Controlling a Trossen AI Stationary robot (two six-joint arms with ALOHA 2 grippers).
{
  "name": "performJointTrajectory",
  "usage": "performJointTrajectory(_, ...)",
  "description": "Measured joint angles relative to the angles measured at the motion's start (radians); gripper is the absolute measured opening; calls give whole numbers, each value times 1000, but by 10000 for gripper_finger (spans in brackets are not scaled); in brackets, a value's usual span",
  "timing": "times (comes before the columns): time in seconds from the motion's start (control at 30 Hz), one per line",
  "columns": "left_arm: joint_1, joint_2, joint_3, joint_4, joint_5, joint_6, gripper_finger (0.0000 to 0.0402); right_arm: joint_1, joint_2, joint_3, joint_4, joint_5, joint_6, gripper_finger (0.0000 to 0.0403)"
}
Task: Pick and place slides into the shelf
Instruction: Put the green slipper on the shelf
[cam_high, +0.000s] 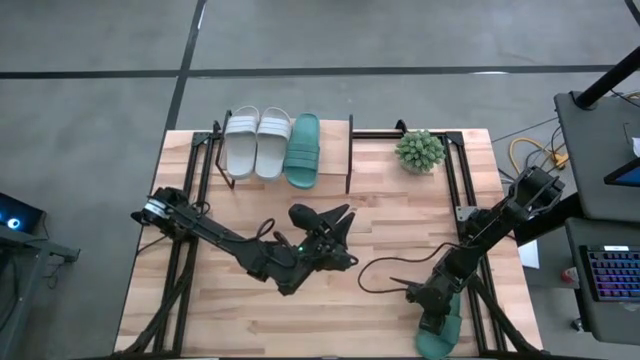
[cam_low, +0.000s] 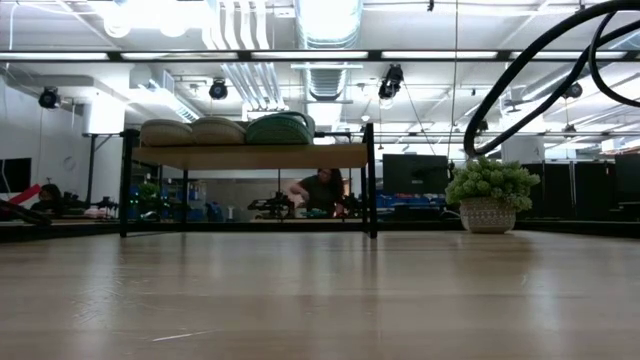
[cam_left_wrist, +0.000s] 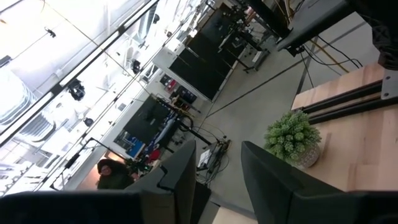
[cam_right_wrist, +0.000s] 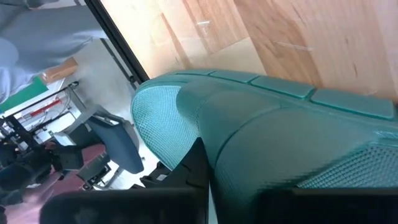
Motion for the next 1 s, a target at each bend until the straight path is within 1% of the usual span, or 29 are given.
performJointTrajectory(0.23,-1,0,0,0,-34,0,112,0,-6,-1,0,5,0,12)
performJointTrajectory(0.33,-2,0,0,0,-51,6,112,-2,-10,-1,7,27,4,11)
performJointTrajectory(0.43,-4,0,0,0,-51,49,112,-3,-20,0,4,64,7,11)
performJointTrajectory(0.53,-4,0,0,0,-51,100,112,-12,-24,16,-37,94,1,11)
performJointTrajectory(0.67,-6,-10,0,0,-51,113,112,-34,-25,49,-106,117,-31,11)
performJointTrajectory(0.77,-7,-30,-2,0,-51,142,112,-56,-25,72,-135,125,-62,11)
performJointTrajectory(0.87,-7,-58,-2,3,-54,161,112,-80,-25,101,-187,160,-84,11)
performJointTrajectory(1.0,-7,-96,-4,0,-93,159,112,-121,-25,132,-240,201,-113,11)
